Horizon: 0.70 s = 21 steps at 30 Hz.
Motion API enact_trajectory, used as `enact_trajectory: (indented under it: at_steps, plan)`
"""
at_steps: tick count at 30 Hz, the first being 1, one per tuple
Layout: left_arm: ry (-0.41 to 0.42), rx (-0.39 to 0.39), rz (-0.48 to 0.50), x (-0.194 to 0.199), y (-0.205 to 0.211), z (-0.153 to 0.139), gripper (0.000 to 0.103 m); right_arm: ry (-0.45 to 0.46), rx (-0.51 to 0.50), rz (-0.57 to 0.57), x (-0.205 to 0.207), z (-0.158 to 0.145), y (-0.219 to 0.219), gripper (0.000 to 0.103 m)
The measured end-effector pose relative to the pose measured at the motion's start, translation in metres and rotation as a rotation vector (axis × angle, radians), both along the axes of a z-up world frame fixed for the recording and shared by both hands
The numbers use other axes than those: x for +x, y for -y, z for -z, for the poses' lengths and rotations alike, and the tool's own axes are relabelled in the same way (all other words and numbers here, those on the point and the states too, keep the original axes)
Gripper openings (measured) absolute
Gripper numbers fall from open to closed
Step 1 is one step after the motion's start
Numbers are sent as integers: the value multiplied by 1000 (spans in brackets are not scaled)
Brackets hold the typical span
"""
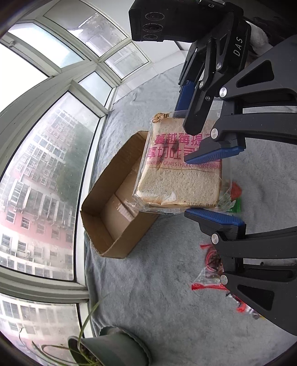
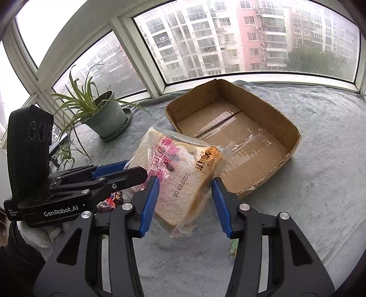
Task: Organize snacks
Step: 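Carry the bread loaf with the left tool into the cardboard box and release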
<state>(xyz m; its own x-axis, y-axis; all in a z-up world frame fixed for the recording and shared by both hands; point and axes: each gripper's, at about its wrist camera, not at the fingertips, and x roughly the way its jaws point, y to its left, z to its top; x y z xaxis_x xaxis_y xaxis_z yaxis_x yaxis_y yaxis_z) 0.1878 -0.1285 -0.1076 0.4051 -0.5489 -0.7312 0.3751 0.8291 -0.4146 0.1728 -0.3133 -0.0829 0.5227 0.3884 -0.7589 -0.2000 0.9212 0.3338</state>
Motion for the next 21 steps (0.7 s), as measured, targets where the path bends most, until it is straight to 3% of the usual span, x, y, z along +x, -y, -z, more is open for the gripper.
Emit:
enact_trajectory:
  at_steps: [13, 21]
  plan:
    - [14, 45, 35, 52, 46, 1, 38, 0, -36, 52, 56, 11, 41, 50]
    - [-3, 71, 49, 71, 63, 13, 38, -25, -62, 62, 71, 28, 49, 50]
